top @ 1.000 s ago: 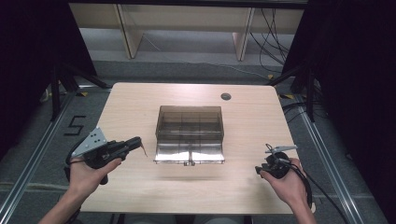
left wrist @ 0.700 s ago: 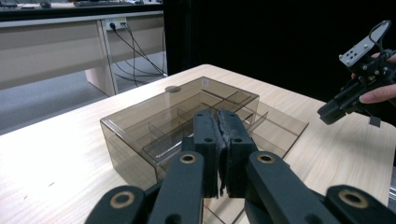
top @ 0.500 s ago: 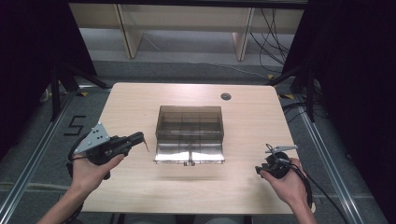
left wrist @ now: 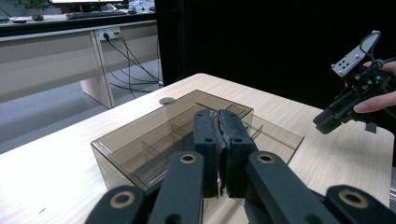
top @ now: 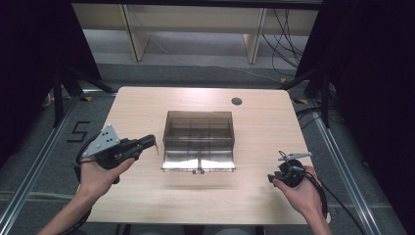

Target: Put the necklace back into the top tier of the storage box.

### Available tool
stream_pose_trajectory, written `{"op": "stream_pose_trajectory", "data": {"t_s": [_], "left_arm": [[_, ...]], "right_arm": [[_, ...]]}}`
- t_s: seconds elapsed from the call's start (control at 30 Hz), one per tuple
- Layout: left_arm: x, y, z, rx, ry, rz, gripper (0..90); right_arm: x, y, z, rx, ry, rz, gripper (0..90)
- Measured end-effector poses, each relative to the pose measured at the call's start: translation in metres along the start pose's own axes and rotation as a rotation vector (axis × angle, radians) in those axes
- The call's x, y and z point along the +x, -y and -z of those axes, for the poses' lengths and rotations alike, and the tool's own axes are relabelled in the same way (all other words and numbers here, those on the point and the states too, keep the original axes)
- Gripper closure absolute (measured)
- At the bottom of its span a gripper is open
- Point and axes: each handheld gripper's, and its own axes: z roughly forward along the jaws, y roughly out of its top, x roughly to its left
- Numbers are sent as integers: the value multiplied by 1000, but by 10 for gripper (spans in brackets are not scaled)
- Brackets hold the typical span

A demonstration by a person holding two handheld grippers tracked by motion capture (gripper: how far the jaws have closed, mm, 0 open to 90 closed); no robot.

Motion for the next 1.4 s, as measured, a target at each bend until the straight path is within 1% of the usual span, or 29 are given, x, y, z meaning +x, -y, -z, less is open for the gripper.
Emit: {"op": "stream_pose_trajectory", "data": {"t_s": [0.2,0.3,0.57,0.63,0.67,0.73,0.77,0.83,0.97,1.0,1.1,1.23,1.3,1.33,1.4], "left_arm": [[-2,-5,-4,-5,8,-10,865],[-2,-7,-6,-12,13,-11,865],[-4,-9,-11,-10,22,-13,865],[-4,-9,-12,-5,22,-16,865],[-5,-8,-14,-2,24,-14,865],[-4,-8,-15,1,26,-18,865],[-5,-7,-16,2,25,-13,865],[-5,-7,-17,8,28,-20,865],[-6,-6,-20,6,33,-20,865],[-6,-6,-20,15,32,-26,865],[-7,-5,-22,15,34,-22,865],[-8,-5,-24,22,36,-29,865],[-8,-4,-27,13,57,-28,865],[-9,-4,-28,24,54,-32,865],[-9,-4,-29,28,54,-34,865]], "right_arm": [[0,0,0,1,0,0,664],[0,0,0,1,-1,0,664],[0,0,0,2,-4,1,664],[0,0,0,2,-4,1,664],[-1,0,0,-3,0,16,664],[-2,0,0,-3,0,16,664],[-1,1,-1,-3,0,16,664],[0,0,0,4,-3,2,663],[0,0,0,3,-3,2,664],[0,0,0,3,-4,1,664],[0,0,0,3,-3,2,663],[0,0,0,3,-2,2,663],[-2,1,-1,-2,0,17,663],[-2,1,-1,-3,0,17,663],[-1,0,0,3,0,13,663]]}}
